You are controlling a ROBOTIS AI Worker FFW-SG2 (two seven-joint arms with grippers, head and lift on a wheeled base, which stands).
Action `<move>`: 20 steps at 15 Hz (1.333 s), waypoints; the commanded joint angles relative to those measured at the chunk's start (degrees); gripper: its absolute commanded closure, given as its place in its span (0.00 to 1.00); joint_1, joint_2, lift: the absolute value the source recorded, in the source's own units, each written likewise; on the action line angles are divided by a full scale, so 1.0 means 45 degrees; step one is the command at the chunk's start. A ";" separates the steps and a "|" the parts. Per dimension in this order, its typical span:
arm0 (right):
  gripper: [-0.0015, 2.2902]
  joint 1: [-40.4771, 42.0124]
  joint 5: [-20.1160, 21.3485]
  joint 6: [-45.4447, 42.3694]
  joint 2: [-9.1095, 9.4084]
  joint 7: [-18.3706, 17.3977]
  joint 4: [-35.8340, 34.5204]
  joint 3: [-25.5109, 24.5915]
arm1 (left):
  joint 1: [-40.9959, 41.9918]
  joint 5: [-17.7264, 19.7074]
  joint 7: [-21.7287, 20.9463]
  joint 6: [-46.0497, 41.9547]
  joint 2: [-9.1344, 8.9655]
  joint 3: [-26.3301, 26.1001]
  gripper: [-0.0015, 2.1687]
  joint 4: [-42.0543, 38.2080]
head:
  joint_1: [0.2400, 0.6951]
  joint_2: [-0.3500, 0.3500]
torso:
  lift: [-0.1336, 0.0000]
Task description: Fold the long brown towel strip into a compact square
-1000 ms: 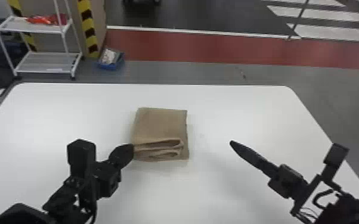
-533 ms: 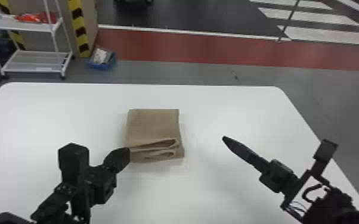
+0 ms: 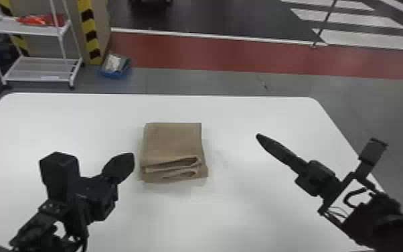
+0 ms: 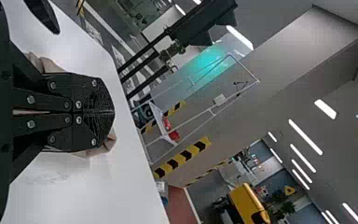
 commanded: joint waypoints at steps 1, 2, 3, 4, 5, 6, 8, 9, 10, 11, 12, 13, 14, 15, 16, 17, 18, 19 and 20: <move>0.39 -0.0734 0.1223 -0.1386 -0.0101 -0.0168 0.0152 0.0312 | 0.0214 -0.0135 0.0106 -0.0641 0.0026 0.0832 0.66 -0.0717 | 1.00 0.30 | 0.10; 0.21 -0.1027 0.1653 -0.1620 -0.0159 -0.0403 0.0191 0.0449 | 0.0156 -0.0389 0.0282 -0.0993 0.0046 0.0910 0.44 -0.0737 | 1.00 0.31 | 0.10; 0.06 -0.1281 0.2063 -0.1816 -0.0276 -0.0442 0.0191 0.0742 | -0.0098 -0.0721 0.0360 -0.0954 0.0065 0.0949 0.12 -0.0756 | 1.00 0.32 | 0.10; 0.01 -0.1398 0.2493 -0.2206 -0.0276 -0.0754 0.0152 0.1035 | -0.0411 -0.0878 0.0458 -0.0876 0.0065 0.0930 0.01 -0.0756 | 1.00 0.35 | 0.10; 0.01 -0.1535 0.3000 -0.2323 -0.0257 -0.1067 0.0054 0.1367 | -0.0684 -0.0975 0.0614 -0.0876 0.0046 0.0910 0.01 -0.0717 | 1.00 0.36 | 0.10; 0.01 -0.1594 0.3586 -0.2362 -0.0237 -0.1789 -0.0082 0.1777 | -0.1016 -0.1151 0.0887 -0.0915 -0.0032 0.0852 0.01 -0.0561 | 1.00 0.36 | 0.10; 0.02 -0.1730 0.4407 -0.2558 -0.0101 -0.2844 -0.0141 0.2539 | -0.1700 -0.1366 0.1786 -0.1032 -0.0188 0.0637 0.01 0.0025 | 0.95 0.39 | 0.10; 0.02 -0.1808 0.4778 -0.2870 -0.0003 -0.3332 -0.0102 0.2929 | -0.2090 -0.1464 0.2235 -0.1540 -0.0247 0.0363 0.01 0.0553 | 0.94 0.40 | 0.10; 0.02 -0.1808 0.4934 -0.3105 0.0075 -0.3723 -0.0024 0.3164 | -0.2403 -0.1698 0.2684 -0.2516 -0.0325 0.0148 0.02 0.1138 | 0.92 0.42 | 0.10; 0.02 -0.1808 0.4934 -0.3495 0.0134 -0.3957 0.0172 0.3359 | -0.2696 -0.1796 0.2762 -0.3180 -0.0403 -0.0027 0.02 0.1666 | 0.89 0.45 | 0.10; 0.02 -0.1828 0.5071 -0.3612 0.0153 -0.4348 0.0250 0.3496 | -0.2989 -0.1796 0.2801 -0.3493 -0.0462 -0.0145 0.02 0.2037 | 0.87 0.45 | 0.10; 0.02 -0.1789 0.5286 -0.3651 0.0231 -0.4817 0.0269 0.3652 | -0.3243 -0.1874 0.2919 -0.3532 -0.0520 -0.0223 0.02 0.2369 | 0.85 0.46 | 0.10; 0.02 -0.1555 0.5364 -0.3847 0.0270 -0.5188 0.0250 0.3750 | -0.3340 -0.1971 0.3036 -0.3571 -0.0540 -0.0340 0.02 0.2545 | 0.84 0.46 | 0.10; 0.02 -0.1223 0.5344 -0.4355 0.0270 -0.5520 0.0211 0.3808 | -0.3301 -0.1991 0.3075 -0.3571 -0.0520 -0.0398 0.02 0.2545 | 0.84 0.46 | 0.10; 0.02 -0.0715 0.5364 -0.5058 0.0270 -0.5754 0.0094 0.3828 | -0.3047 -0.2010 0.3075 -0.3688 -0.0501 -0.0418 0.02 0.2467 | 0.84 0.46 | 0.10; 0.02 -0.0129 0.5657 -0.5644 0.0270 -0.6028 -0.0199 0.3925 | -0.2637 -0.2010 0.3133 -0.4079 -0.0481 -0.0379 0.02 0.2330 | 0.86 0.45 | 0.10; 0.02 0.0359 0.5872 -0.6151 0.0290 -0.6223 -0.0356 0.3984 | -0.2325 -0.2128 0.3212 -0.4430 -0.0403 -0.0320 0.02 0.2213 | 0.87 0.45 | 0.10; 0.02 0.0750 0.5891 -0.6698 0.0290 -0.6243 -0.0375 0.3906 | -0.2110 -0.2538 0.3290 -0.4821 -0.0364 -0.0262 0.02 0.2232 | 0.90 0.44 | 0.10; 0.02 0.1141 0.6008 -0.7245 0.0290 -0.6262 -0.0395 0.3828 | -0.1817 -0.2850 0.3465 -0.5016 -0.0364 -0.0066 0.02 0.2213 | 0.91 0.44 | 0.10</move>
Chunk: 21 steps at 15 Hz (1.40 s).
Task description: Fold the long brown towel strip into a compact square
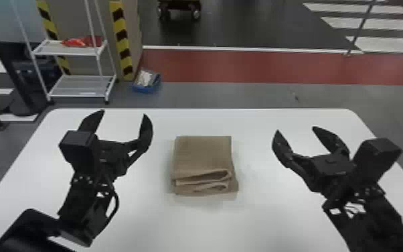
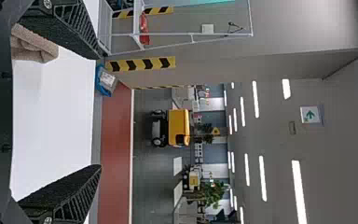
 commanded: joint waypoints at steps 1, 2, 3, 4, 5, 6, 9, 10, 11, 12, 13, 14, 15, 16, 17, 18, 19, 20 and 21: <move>0.02 0.0972 0.0165 -0.1447 0.0004 -0.0002 -0.0079 -0.0203 | 0.0709 -0.0396 0.0049 -0.0490 0.0069 0.0573 0.02 -0.0185 | 0.95 0.45 | 0.10; 0.02 0.1480 0.0146 -0.2033 0.0141 -0.0002 -0.0118 -0.0379 | 0.1041 -0.0200 0.0049 -0.0880 0.0088 0.0846 0.02 -0.0204 | 0.96 0.45 | 0.10; 0.02 0.1812 0.0146 -0.2306 0.0316 0.0018 -0.0138 -0.0535 | 0.1353 -0.0024 -0.0029 -0.1036 0.0147 0.1158 0.02 -0.0244 | 0.98 0.46 | 0.10; 0.02 0.2125 0.0048 -0.2228 0.0414 0.0038 -0.0255 -0.0652 | 0.1568 0.0015 -0.0068 -0.1036 0.0147 0.1198 0.02 -0.0361 | 1.00 0.47 | 0.10; 0.02 0.2437 0.0009 -0.1720 0.0414 0.0018 -0.0665 -0.0633 | 0.2017 0.0249 -0.0127 -0.0880 0.0244 0.1569 0.02 -0.0712 | 1.00 0.47 | 0.10; 0.02 0.2672 0.0107 -0.1056 0.0434 -0.0021 -0.1075 -0.0594 | 0.2232 0.0347 -0.0166 -0.0685 0.0342 0.1666 0.02 -0.0927 | 1.00 0.48 | 0.10; 0.02 0.3258 0.0126 -0.0744 0.0492 -0.0177 -0.1642 -0.0613 | 0.2720 0.0366 -0.0166 -0.0333 0.0557 0.1862 0.02 -0.1533 | 1.00 0.51 | 0.10; 0.02 0.3433 0.0126 -0.0783 0.0512 -0.0216 -0.1856 -0.0535 | 0.2759 0.0386 -0.0224 -0.0021 0.0635 0.1901 0.02 -0.1650 | 1.00 0.51 | 0.10; 0.02 0.3570 0.0126 -0.0783 0.0512 -0.0334 -0.1974 -0.0340 | 0.2935 0.0444 -0.0224 0.0253 0.0674 0.2115 0.02 -0.1845 | 1.00 0.51 | 0.10; 0.02 0.3590 0.0126 -0.0822 0.0492 -0.0412 -0.1993 -0.0183 | 0.3033 0.0659 -0.0263 0.0292 0.0674 0.2155 0.02 -0.1904 | 1.00 0.52 | 0.10; 0.03 0.3531 0.0165 -0.0822 0.0492 -0.0607 -0.1993 -0.0008 | 0.3130 0.0698 -0.0263 0.0292 0.0694 0.2155 0.02 -0.1982 | 1.00 0.53 | 0.10; 0.03 0.3492 0.0263 -0.0822 0.0512 -0.0666 -0.1974 0.0129 | 0.3228 0.0679 -0.0263 0.0253 0.0713 0.2155 0.02 -0.2060 | 1.00 0.54 | 0.10; 0.03 0.3472 0.0243 -0.0783 0.0492 -0.0666 -0.1993 0.0149 | 0.3287 0.0679 -0.0263 0.0292 0.0733 0.2155 0.02 -0.2138 | 1.00 0.55 | 0.10; 0.03 0.3472 0.0243 -0.0783 0.0492 -0.0666 -0.1993 0.0188 | 0.3306 0.0679 -0.0263 0.0292 0.0733 0.2174 0.02 -0.2197 | 1.00 0.56 | 0.10; 0.03 0.3453 0.0263 -0.0783 0.0473 -0.0666 -0.1993 0.0207 | 0.3326 0.0679 -0.0263 0.0292 0.0733 0.2194 0.02 -0.2255 | 1.00 0.56 | 0.10; 0.03 0.3433 0.0263 -0.0744 0.0473 -0.0666 -0.1993 0.0227 | 0.3326 0.0679 -0.0244 0.0253 0.0733 0.2194 0.02 -0.2294 | 1.00 0.57 | 0.10; 0.03 0.3433 0.0263 -0.0744 0.0453 -0.0666 -0.1993 0.0227 | 0.3326 0.0679 -0.0244 0.0292 0.0733 0.2194 0.02 -0.2294 | 1.00 0.57 | 0.10; 0.03 0.3433 0.0243 -0.0744 0.0453 -0.0666 -0.1993 0.0207 | 0.3326 0.0640 -0.0244 0.0292 0.0733 0.2194 0.02 -0.2294 | 1.00 0.57 | 0.10; 0.03 0.3433 0.0224 -0.0744 0.0434 -0.0666 -0.1993 0.0188 | 0.3306 0.0581 -0.0224 0.0292 0.0733 0.2194 0.02 -0.2275 | 1.00 0.57 | 0.10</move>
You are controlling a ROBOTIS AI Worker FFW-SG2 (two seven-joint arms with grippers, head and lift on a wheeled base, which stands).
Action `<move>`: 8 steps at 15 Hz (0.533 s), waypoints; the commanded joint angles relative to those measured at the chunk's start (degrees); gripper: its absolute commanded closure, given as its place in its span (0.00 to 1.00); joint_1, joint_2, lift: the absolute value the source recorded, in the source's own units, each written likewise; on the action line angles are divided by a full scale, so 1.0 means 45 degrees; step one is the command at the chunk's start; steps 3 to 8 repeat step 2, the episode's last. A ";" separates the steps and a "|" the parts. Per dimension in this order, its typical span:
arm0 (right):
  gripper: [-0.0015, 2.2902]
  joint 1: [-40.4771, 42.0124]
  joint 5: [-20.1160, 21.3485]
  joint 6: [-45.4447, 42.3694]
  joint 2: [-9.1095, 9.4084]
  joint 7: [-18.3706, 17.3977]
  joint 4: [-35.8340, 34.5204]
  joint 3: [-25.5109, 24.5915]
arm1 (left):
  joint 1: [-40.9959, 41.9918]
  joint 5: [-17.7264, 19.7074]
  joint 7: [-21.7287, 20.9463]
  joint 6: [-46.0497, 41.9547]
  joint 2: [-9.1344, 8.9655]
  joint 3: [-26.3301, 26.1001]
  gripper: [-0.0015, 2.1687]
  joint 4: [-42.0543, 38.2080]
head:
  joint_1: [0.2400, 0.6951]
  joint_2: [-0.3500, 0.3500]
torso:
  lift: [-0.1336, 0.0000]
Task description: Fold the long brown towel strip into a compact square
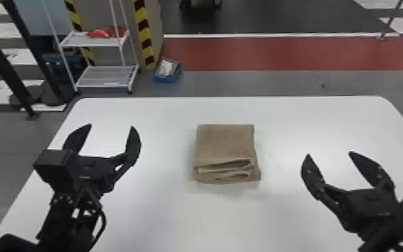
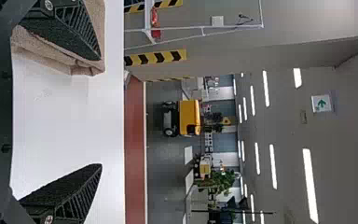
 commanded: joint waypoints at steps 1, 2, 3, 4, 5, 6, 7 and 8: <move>0.03 0.0017 -0.0063 0.0001 -0.0036 0.0000 0.0000 -0.0019 | -0.0018 -0.0065 0.0012 0.0006 0.0000 0.0020 0.02 -0.0010 | 1.00 0.57 | 0.10; 0.03 0.0037 -0.0082 -0.0038 -0.0036 0.0000 0.0000 -0.0019 | -0.0038 -0.0065 0.0012 0.0006 0.0000 0.0039 0.02 -0.0010 | 1.00 0.57 | 0.10; 0.03 0.0037 -0.0082 -0.0038 -0.0036 0.0000 0.0000 -0.0019 | -0.0038 -0.0065 0.0012 0.0006 0.0000 0.0039 0.02 -0.0010 | 1.00 0.57 | 0.10; 0.03 0.0037 -0.0082 -0.0038 -0.0036 0.0000 0.0000 -0.0019 | -0.0038 -0.0065 0.0012 0.0006 0.0000 0.0039 0.02 -0.0010 | 1.00 0.57 | 0.10; 0.03 0.0037 -0.0082 -0.0038 -0.0036 0.0000 0.0000 -0.0019 | -0.0038 -0.0065 0.0012 0.0006 0.0000 0.0039 0.02 -0.0010 | 1.00 0.57 | 0.10; 0.03 0.0037 -0.0082 -0.0038 -0.0036 0.0000 0.0000 -0.0019 | -0.0038 -0.0065 0.0012 0.0006 0.0000 0.0039 0.02 -0.0010 | 1.00 0.57 | 0.10; 0.03 0.0037 -0.0082 -0.0038 -0.0036 0.0000 0.0000 -0.0019 | -0.0038 -0.0065 0.0012 0.0006 0.0000 0.0039 0.02 -0.0010 | 1.00 0.57 | 0.10; 0.03 0.0037 -0.0082 -0.0038 -0.0036 0.0000 0.0000 -0.0019 | -0.0038 -0.0065 0.0012 0.0006 0.0000 0.0039 0.02 -0.0010 | 1.00 0.57 | 0.10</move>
